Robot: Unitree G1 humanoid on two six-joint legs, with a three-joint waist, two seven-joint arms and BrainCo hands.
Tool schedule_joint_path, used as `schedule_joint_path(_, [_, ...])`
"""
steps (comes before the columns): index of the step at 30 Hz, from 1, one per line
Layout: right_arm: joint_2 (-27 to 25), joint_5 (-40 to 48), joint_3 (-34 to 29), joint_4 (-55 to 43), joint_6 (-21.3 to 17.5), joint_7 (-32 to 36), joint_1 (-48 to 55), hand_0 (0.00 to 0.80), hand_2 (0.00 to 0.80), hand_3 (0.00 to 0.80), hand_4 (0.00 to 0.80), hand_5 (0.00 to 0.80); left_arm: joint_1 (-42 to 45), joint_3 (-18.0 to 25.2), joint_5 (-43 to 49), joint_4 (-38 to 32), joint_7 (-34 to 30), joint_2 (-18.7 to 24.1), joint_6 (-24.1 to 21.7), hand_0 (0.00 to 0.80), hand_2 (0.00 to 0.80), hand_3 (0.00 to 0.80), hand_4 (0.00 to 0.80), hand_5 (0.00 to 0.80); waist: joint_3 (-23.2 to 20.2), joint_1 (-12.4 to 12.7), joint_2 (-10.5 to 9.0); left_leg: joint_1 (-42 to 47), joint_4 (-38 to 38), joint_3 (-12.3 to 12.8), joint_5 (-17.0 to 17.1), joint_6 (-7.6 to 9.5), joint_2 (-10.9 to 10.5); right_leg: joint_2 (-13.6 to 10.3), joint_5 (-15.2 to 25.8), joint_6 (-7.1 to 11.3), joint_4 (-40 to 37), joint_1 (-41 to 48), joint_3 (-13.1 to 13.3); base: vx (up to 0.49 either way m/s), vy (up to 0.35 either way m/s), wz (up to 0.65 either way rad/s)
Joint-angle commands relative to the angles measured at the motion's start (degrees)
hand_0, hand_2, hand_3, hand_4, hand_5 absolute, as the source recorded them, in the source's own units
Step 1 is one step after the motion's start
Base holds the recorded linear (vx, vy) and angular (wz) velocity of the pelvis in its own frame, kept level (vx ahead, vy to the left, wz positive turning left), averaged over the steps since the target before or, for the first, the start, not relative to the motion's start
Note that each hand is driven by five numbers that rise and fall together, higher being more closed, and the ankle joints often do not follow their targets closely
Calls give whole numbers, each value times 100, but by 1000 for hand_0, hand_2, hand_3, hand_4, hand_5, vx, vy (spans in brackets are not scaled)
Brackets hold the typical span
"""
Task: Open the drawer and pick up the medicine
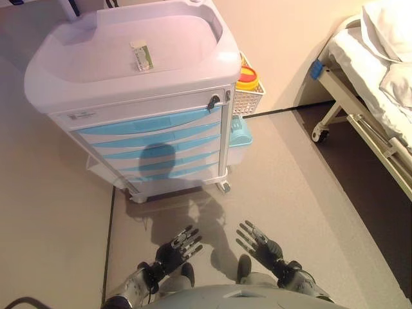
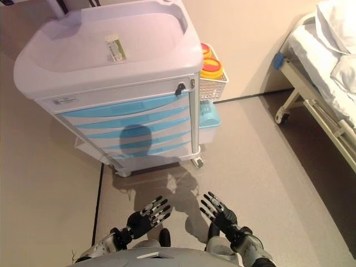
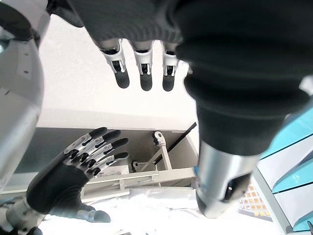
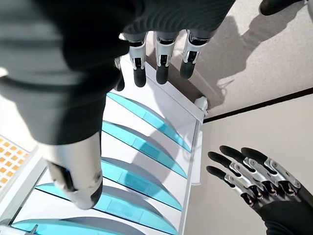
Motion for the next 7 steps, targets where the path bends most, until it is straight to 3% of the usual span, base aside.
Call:
schedule_joint_path(1, [110, 145, 46, -36, -135, 289, -144, 0, 0, 0, 0, 0, -251, 101, -57, 246, -167, -176, -56, 0, 0, 0, 0, 0, -68, 5, -4, -415, -123, -311, -157, -41, -204, 97, -1055, 215, 790, 207, -130, 0, 0, 0])
schedule_joint_path(7, [134, 73, 108, 124, -119, 344, -116, 0, 0, 0, 0, 0, -309, 42, 240, 355, -43, -181, -80, 0, 0, 0, 0, 0, -148, -25, -10, -372, -128, -304, -173, -20, -202, 114, -1066, 212, 791, 221, -101, 0, 0, 0])
